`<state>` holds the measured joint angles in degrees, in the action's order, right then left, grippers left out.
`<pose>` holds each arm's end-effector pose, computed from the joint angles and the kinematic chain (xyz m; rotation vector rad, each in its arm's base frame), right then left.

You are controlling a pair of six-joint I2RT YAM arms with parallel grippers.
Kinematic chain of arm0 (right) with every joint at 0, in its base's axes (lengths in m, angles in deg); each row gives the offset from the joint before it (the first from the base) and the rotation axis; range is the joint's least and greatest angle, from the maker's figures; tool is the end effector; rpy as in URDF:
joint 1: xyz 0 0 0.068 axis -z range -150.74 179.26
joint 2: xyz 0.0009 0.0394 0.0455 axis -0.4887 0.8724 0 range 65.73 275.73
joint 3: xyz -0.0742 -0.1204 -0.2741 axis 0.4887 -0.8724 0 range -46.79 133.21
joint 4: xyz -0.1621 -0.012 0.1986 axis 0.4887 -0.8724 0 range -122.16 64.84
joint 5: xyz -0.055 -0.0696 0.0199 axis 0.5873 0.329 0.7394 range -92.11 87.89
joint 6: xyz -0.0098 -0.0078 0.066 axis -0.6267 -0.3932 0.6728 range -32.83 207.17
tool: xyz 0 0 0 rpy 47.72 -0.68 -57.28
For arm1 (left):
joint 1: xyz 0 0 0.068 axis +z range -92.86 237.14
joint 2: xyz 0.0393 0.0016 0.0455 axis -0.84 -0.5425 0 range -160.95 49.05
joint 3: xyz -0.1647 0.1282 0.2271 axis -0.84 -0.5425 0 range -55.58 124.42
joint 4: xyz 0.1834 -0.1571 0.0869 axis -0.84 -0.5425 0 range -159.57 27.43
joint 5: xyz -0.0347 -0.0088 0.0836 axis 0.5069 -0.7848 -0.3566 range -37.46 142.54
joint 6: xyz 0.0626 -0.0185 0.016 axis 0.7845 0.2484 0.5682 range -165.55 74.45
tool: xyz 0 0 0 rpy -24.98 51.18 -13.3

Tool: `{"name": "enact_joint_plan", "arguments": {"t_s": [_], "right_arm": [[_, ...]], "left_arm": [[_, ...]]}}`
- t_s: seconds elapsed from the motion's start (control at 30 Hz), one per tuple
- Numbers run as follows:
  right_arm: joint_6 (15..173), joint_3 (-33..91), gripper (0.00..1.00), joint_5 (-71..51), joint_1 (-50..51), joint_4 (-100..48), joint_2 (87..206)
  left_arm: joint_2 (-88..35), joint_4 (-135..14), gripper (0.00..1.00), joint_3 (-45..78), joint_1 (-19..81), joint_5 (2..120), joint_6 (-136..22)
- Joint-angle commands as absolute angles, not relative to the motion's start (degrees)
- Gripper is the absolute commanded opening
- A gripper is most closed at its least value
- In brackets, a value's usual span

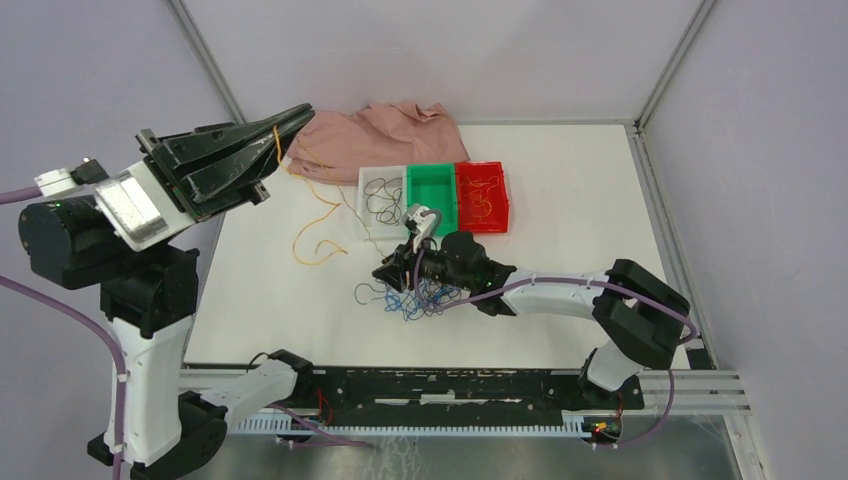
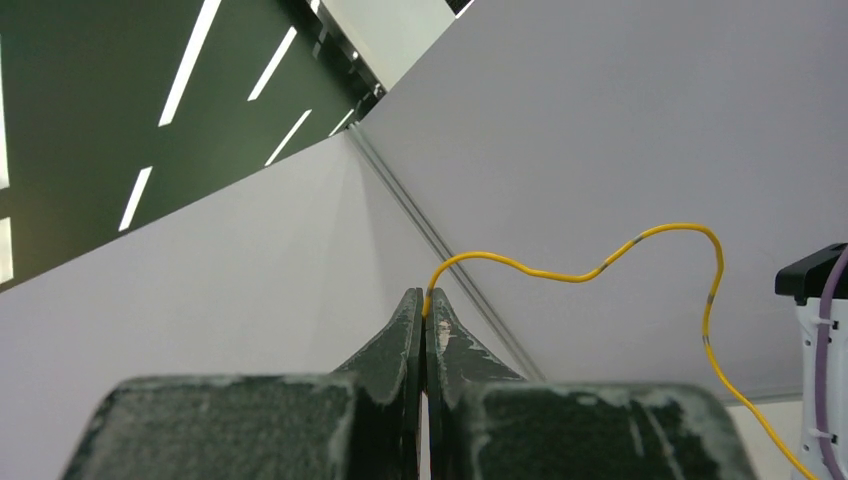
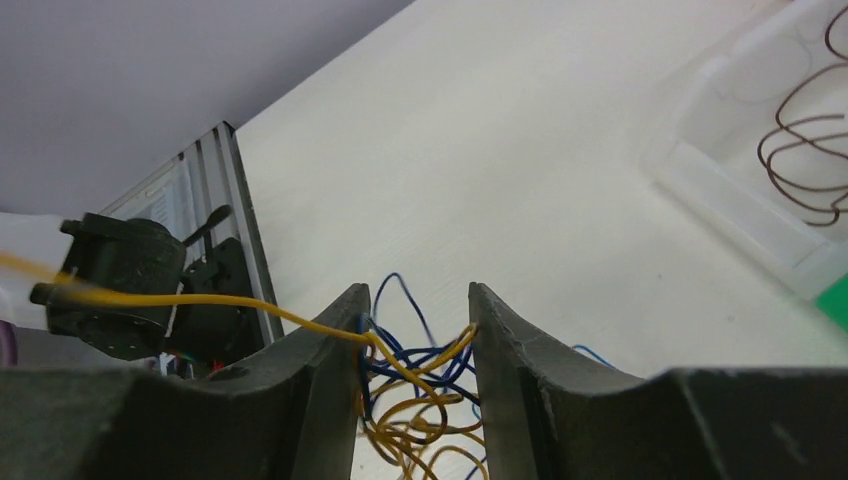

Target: Untangle the cables

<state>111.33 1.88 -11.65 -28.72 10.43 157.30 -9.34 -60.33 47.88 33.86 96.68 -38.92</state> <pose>0.1890 0.3190 0.2786 -0.6663 1.7263 1.1829 0.0455 -0.0602 0.6644 0.9006 0.4989 -0.5513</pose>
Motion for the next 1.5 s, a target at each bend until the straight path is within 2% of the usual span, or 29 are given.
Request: {"name": "enact_joint_plan", "arguments": {"t_s": [0.0, 0.3, 0.43, 0.63, 0.8, 1.1, 1.3, 1.47], "right_arm": [[112.02, -1.56, 0.47, -9.33, -28.68, 13.64, 158.60], [112.22, -10.49, 0.48, -4.51, -28.73, 18.67, 159.72], [112.66, -13.06, 0.54, -3.27, -28.72, 21.15, 158.44], [111.12, -10.82, 0.76, -3.35, -28.75, 15.45, 146.98], [106.70, -5.46, 0.85, -5.34, -28.70, 4.19, 135.77], [99.29, 0.54, 0.90, -9.93, -28.74, -7.85, 122.98], [96.38, 7.68, 0.94, -13.50, -28.66, -10.81, 125.72], [95.07, 13.24, 0.92, -15.43, -28.63, -11.12, 130.86]], "left_arm": [[-9.62, -57.93, 0.03, 52.96, 33.71, 96.61, -40.31], [-13.45, -54.13, 0.03, 62.59, 33.73, 92.46, -36.54], [-14.30, -55.09, 0.03, 63.90, 33.68, 92.26, -36.29], [-9.41, -58.34, 0.03, 50.47, 33.68, 94.16, -36.91], [-4.80, -59.30, 0.03, 37.18, 33.74, 95.37, -37.30], [-2.34, -61.85, 0.03, 28.80, 33.76, 98.02, -38.17], [-1.29, -63.32, 0.03, 26.69, 33.75, 98.58, -38.60], [-0.72, -64.12, 0.03, 26.57, 33.71, 98.68, -38.45]]}}
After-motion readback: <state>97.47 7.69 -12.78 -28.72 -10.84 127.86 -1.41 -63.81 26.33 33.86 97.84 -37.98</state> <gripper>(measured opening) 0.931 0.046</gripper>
